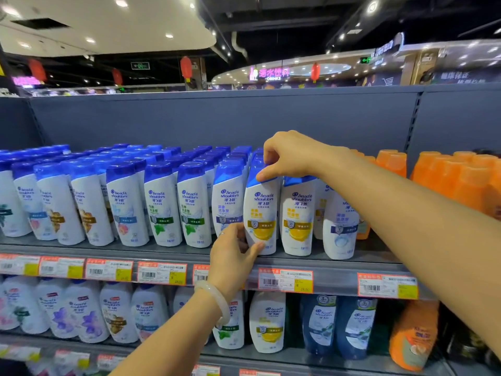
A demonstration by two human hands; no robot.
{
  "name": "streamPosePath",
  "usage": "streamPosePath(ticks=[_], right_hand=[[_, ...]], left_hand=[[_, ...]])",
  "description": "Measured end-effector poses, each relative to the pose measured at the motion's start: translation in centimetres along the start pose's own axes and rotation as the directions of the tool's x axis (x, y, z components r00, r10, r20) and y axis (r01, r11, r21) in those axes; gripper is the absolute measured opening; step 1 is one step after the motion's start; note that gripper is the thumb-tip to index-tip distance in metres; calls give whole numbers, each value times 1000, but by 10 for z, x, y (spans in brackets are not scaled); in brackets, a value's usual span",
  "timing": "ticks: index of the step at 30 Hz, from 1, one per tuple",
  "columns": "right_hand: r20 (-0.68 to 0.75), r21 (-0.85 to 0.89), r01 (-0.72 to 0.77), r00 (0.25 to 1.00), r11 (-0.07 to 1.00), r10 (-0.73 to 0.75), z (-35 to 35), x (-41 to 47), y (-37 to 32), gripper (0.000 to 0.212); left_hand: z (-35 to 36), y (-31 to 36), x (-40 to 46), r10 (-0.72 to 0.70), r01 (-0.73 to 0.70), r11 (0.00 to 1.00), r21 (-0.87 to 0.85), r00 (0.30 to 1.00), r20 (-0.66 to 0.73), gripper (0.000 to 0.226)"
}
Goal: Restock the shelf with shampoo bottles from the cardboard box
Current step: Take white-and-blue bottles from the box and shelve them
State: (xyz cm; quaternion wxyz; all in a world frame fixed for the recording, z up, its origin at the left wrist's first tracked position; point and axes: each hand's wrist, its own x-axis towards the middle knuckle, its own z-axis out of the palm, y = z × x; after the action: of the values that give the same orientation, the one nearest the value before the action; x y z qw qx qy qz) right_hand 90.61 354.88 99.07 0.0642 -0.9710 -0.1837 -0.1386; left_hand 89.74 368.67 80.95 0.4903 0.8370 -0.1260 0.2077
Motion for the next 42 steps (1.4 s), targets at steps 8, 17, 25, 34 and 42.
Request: streamPosePath(ticks=[8,17,25,34,42], right_hand=[[36,-29,-108,993,994,109,-30,-23,21,50],[82,25,-211,975,977,208,-48,-52,58,53],[103,-21,-236,966,971,237,-39,-60,83,38],[-122,-243,-405,914,882,386,-20,-55,82,71],[178,83,-256,955,963,239,-41,-74,89,43]], left_hand=[[6,8,2,-6,9,999,51,998,-64,37],[10,7,1,-11,17,999,45,993,-121,44],[21,34,-11,157,-152,988,39,964,-216,29],[78,78,-33,264,-278,960,43,943,204,55],[106,92,-17,96,-100,995,7,971,218,45]])
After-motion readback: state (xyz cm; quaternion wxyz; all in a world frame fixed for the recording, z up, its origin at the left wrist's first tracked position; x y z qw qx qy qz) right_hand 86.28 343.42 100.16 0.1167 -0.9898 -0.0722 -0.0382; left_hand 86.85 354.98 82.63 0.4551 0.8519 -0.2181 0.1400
